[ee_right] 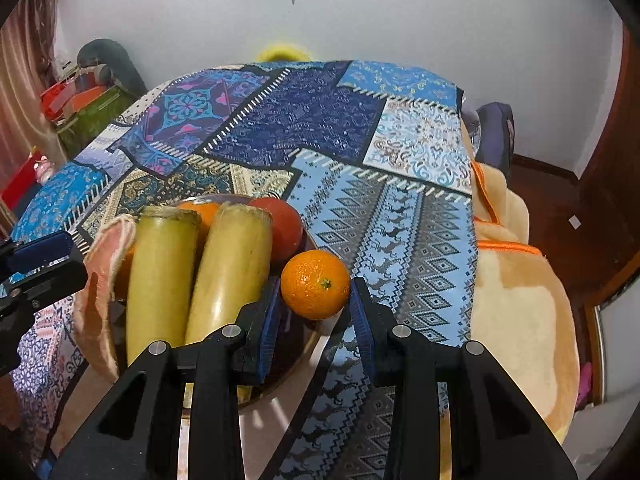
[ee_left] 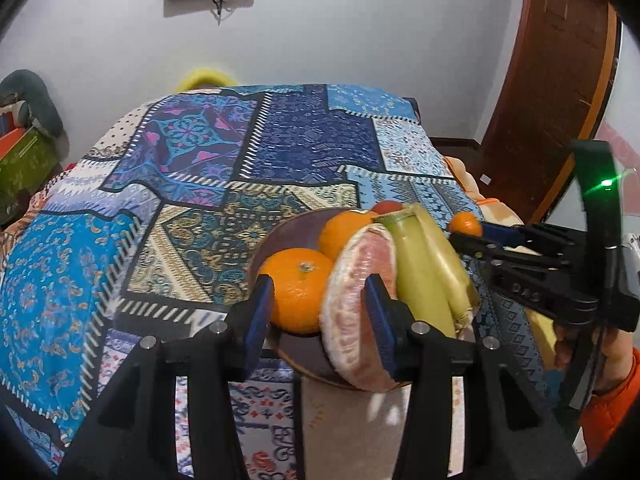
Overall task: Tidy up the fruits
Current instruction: 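Carry the pomelo segment to the plate with the left gripper while the right carries the orange, then release the pomelo segment and the small orange onto the plate with both grippers, then grasp a dark red date with the left gripper while the right grasps another date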
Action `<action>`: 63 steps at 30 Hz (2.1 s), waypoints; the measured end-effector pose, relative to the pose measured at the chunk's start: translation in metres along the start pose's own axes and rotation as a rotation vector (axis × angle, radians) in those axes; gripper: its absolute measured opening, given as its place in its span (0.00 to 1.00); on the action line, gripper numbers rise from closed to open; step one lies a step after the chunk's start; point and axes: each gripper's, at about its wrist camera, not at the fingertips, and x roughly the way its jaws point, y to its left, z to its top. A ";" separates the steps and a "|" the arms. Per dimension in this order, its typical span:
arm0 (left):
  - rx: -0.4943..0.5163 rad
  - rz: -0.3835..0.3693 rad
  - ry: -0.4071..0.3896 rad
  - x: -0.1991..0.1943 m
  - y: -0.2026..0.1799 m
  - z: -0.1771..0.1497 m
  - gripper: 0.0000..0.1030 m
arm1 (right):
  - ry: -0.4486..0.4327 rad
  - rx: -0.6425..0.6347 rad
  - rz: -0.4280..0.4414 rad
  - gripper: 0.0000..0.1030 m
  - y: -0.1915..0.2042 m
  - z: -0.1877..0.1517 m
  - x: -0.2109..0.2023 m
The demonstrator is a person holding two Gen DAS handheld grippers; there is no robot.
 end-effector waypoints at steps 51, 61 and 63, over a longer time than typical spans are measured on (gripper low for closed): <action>-0.053 0.055 -0.089 -0.088 0.054 -0.009 0.50 | -0.118 -0.107 0.063 0.45 0.095 0.027 -0.079; 0.016 0.047 -0.154 -0.169 0.014 -0.029 0.64 | -0.192 -0.032 0.025 0.46 0.076 -0.015 -0.161; 0.022 0.043 -0.153 -0.179 0.009 -0.035 0.65 | -0.200 -0.026 0.009 0.46 0.073 -0.026 -0.173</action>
